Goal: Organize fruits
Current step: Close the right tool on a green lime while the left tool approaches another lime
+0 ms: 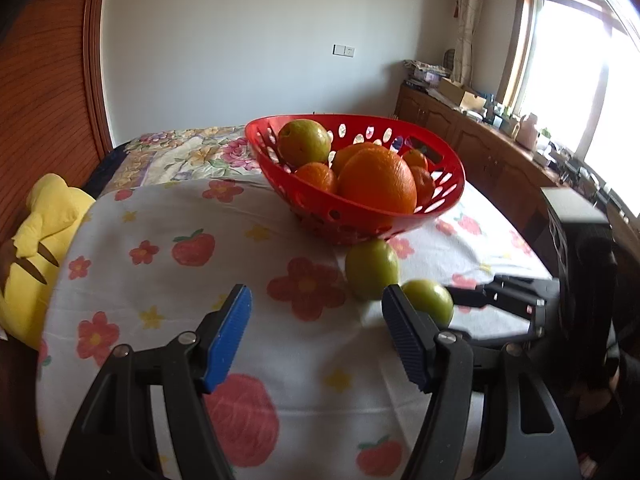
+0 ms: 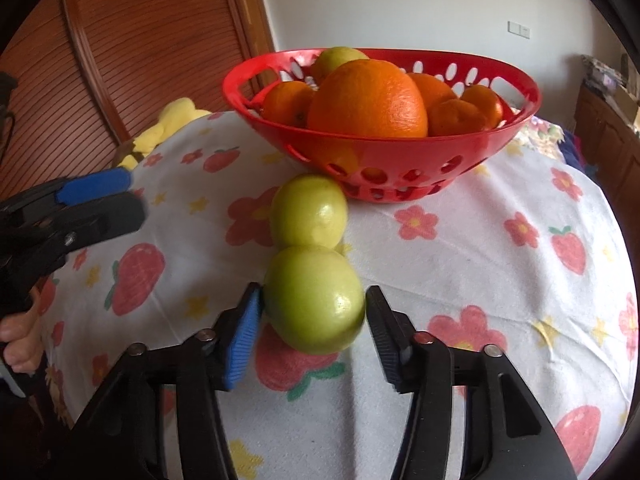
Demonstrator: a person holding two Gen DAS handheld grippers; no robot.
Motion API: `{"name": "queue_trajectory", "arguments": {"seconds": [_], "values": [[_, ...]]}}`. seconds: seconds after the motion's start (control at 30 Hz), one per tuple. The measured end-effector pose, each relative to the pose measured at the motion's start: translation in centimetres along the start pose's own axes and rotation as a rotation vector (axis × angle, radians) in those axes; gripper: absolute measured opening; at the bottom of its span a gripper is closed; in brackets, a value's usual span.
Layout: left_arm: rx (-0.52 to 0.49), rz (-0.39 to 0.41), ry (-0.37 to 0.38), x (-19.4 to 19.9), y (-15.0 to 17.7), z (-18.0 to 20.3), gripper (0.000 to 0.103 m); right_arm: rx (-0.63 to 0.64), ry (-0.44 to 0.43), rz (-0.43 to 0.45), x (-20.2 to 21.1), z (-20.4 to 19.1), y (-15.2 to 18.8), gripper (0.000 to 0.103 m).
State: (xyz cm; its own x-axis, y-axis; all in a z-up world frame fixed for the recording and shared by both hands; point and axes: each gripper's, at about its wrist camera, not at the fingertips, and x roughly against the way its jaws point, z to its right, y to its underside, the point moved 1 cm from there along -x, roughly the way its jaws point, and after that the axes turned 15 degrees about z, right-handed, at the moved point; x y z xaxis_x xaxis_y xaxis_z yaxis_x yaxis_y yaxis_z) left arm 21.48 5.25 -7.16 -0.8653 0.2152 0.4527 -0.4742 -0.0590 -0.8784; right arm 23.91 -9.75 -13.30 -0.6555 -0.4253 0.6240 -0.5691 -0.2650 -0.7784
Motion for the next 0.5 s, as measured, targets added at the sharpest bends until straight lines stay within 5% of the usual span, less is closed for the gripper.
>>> {"name": "queue_trajectory", "arguments": {"seconds": [0.5], "values": [[-0.024,-0.051,0.022,-5.8,-0.5,3.8,0.068,-0.023,0.02,0.095,4.9,2.8,-0.9,0.052]]}}
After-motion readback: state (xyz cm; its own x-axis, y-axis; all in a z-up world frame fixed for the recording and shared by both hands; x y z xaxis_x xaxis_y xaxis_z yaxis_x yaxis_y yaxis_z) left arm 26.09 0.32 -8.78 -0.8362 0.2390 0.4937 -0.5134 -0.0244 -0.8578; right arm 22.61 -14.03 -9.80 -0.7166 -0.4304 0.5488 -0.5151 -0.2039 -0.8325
